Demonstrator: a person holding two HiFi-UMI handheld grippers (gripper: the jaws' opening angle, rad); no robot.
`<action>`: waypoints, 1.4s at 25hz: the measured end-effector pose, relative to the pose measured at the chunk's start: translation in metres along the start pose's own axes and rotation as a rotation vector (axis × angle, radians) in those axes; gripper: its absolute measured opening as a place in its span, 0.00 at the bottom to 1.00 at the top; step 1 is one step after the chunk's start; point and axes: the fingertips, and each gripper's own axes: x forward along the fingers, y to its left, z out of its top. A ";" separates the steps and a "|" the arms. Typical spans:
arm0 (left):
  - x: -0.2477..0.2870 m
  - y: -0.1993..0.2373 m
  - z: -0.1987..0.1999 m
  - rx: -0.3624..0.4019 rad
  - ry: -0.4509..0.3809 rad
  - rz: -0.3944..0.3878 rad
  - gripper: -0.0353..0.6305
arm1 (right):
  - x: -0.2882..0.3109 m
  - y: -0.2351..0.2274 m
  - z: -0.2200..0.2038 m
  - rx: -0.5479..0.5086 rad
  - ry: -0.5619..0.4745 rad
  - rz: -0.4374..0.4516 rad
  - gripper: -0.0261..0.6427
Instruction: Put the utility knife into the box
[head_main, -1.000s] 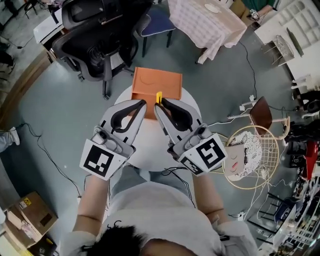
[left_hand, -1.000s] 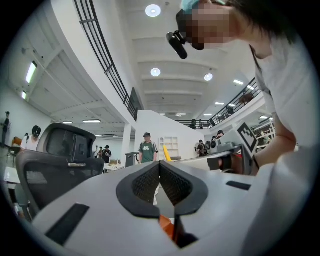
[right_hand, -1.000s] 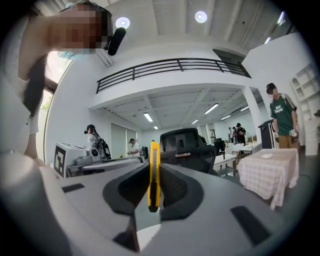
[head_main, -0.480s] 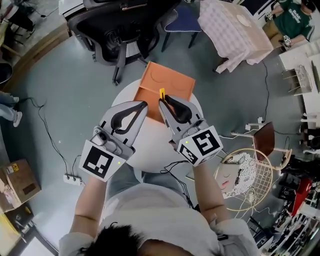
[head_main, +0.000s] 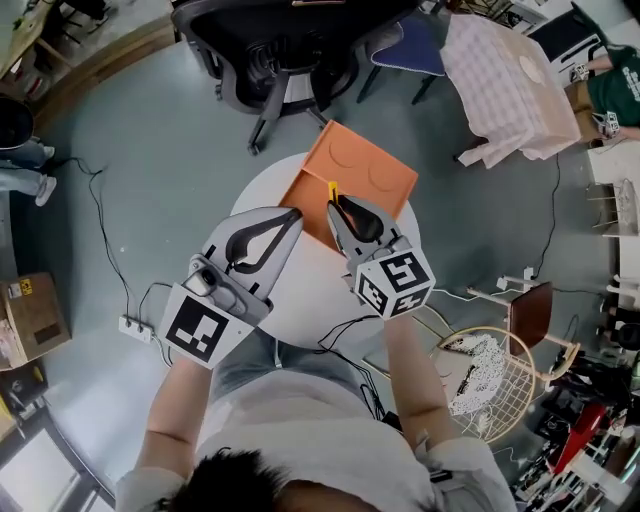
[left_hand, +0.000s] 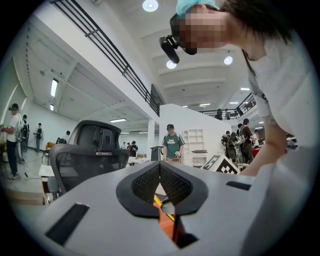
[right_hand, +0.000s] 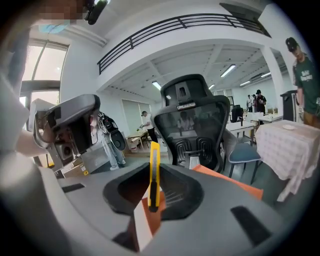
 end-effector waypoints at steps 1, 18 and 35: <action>0.000 0.002 -0.002 -0.001 0.004 0.003 0.07 | 0.005 -0.002 -0.006 0.002 0.015 0.000 0.14; 0.009 0.025 -0.029 -0.028 0.029 0.016 0.07 | 0.063 -0.038 -0.113 -0.004 0.380 -0.021 0.14; 0.008 0.046 -0.046 -0.042 0.059 0.025 0.07 | 0.085 -0.049 -0.182 -0.057 0.709 -0.063 0.14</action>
